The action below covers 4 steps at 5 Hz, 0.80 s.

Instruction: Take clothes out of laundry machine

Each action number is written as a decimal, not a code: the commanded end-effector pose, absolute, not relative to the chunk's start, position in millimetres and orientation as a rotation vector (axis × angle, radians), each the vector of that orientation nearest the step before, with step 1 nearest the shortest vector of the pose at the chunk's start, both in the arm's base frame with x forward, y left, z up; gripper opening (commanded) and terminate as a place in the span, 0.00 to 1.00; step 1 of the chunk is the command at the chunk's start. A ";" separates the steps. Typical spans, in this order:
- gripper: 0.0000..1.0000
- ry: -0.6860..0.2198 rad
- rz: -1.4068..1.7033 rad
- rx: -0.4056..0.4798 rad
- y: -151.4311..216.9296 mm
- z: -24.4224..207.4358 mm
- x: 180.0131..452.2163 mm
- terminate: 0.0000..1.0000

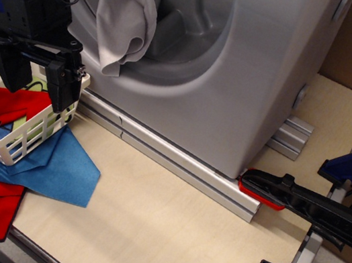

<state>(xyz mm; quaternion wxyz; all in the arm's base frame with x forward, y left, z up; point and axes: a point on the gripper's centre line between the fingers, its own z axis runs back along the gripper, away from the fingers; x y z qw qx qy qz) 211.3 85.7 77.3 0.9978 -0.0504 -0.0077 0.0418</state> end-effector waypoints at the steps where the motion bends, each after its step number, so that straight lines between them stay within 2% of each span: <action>1: 1.00 -0.015 0.084 -0.101 85.7 77.3 211.3 0.00; 2: 1.00 -0.060 0.052 -0.017 90.7 74.5 240.6 0.00; 3: 1.00 -0.154 0.015 0.015 99.5 75.8 269.2 0.00; 4: 1.00 -0.220 -0.004 0.073 105.9 91.6 304.3 0.00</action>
